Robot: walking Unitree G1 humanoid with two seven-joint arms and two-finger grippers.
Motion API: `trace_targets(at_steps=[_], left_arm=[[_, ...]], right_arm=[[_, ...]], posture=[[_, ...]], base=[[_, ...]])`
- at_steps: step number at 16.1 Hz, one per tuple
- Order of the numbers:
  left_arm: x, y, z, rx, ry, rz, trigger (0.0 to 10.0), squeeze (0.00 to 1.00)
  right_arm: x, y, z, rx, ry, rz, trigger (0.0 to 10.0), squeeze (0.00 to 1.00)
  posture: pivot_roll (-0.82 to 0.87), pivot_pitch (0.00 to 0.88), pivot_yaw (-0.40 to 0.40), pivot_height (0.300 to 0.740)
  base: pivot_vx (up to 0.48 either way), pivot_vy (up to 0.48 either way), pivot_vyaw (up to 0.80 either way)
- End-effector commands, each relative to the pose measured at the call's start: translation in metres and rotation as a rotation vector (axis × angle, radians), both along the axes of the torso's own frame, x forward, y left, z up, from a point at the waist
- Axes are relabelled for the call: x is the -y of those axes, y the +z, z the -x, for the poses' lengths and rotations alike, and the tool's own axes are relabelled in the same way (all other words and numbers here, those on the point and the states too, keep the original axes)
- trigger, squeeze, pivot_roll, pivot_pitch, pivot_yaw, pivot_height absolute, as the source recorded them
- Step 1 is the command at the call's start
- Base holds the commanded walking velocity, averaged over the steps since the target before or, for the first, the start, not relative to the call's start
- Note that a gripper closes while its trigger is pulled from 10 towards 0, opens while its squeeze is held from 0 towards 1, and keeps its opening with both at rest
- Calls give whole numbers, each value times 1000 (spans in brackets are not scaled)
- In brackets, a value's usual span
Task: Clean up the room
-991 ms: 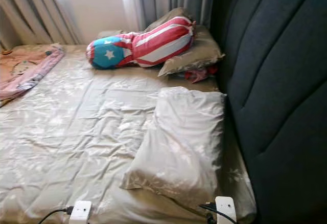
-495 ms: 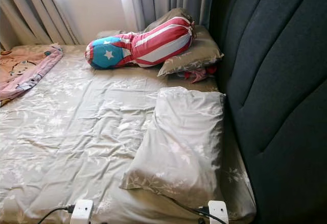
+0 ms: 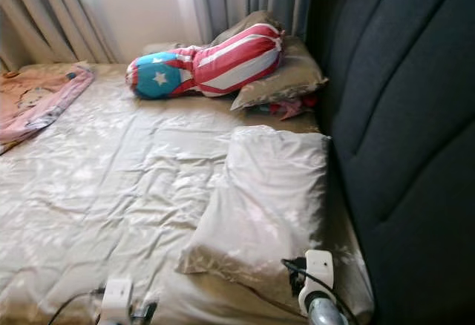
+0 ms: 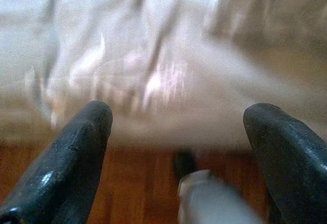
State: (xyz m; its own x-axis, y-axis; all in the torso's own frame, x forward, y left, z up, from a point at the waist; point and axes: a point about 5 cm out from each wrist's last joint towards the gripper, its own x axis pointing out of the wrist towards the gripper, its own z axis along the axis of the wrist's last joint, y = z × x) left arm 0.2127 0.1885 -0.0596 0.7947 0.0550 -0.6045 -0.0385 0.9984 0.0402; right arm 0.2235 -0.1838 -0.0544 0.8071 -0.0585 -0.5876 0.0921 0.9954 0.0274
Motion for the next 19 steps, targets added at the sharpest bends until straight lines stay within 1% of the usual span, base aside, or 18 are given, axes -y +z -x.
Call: trace_targets(at_steps=[1, 2, 3, 5, 7, 8, 10, 12, 13, 14, 15, 17, 19], left_arm=[[6, 29, -36, 188, -14, -2, 10000, 0], [6, 36, -43, 237, -23, -8, 10000, 0], [2, 44, -49, 283, -52, -31, 10000, 0], [-1, 50, -53, 329, -45, -24, 10000, 0], [-6, 57, -52, 396, -52, -27, 10000, 0], [-9, 60, -49, 435, -57, -33, 10000, 0], [-15, 65, -43, 488, -63, -50, 10000, 0], [-12, 69, -43, 517, -90, -44, 10000, 0], [-8, 73, -46, 541, -99, -28, 10000, 0], [-7, 76, -50, 551, -80, -12, 10000, 0], [-6, 77, -51, 549, -65, 0, 10000, 0], [4, 78, -58, 537, -50, 59, 10000, 0], [10, 82, -60, 550, -100, 72, 10000, 0]], right_arm=[[-1, 5, -6, 41, 2, -1, 10000, 0], [0, 9, -10, 79, -1, -5, 10000, 0], [-1, 17, -15, 153, -9, -9, 10000, 0], [0, 22, -18, 209, -12, -7, 10000, 0], [4, 32, -21, 306, -36, -1, 10000, 0], [7, 37, -19, 356, -47, 3, 10000, 0], [9, 45, -12, 439, -31, 25, 10000, 0], [11, 49, -9, 473, -44, 36, 10000, 0], [11, 54, -11, 494, -47, 35, 10000, 0], [9, 55, -12, 500, -40, 31, 10000, 0], [9, 56, -13, 499, -37, 31, 10000, 0], [4, 56, -16, 476, -32, 35, 10000, 0], [1, 57, -16, 477, 9, 42, 10000, 0]], posture=[[-89, 0, 8, 740], [-80, 0, 3, 740], [-85, 0, 7, 740], [-90, 0, 10, 740], [-94, 0, 9, 740], [-96, 0, 9, 740], [-93, 0, 7, 740], [-96, 0, 9, 740], [-102, 0, 10, 740], [-101, 0, 9, 740], [-101, 0, 9, 740], [-106, 0, 9, 740], [-101, 0, 4, 740]], base=[[0, 0, 0], [0, 0, 0], [0, 0, 0], [0, 0, 0], [0, 0, 0], [0, 0, 0], [0, 0, 0], [0, 0, 0], [0, 0, 0], [0, 0, 0], [0, 0, 0], [0, 0, 0], [0, 0, 0]])
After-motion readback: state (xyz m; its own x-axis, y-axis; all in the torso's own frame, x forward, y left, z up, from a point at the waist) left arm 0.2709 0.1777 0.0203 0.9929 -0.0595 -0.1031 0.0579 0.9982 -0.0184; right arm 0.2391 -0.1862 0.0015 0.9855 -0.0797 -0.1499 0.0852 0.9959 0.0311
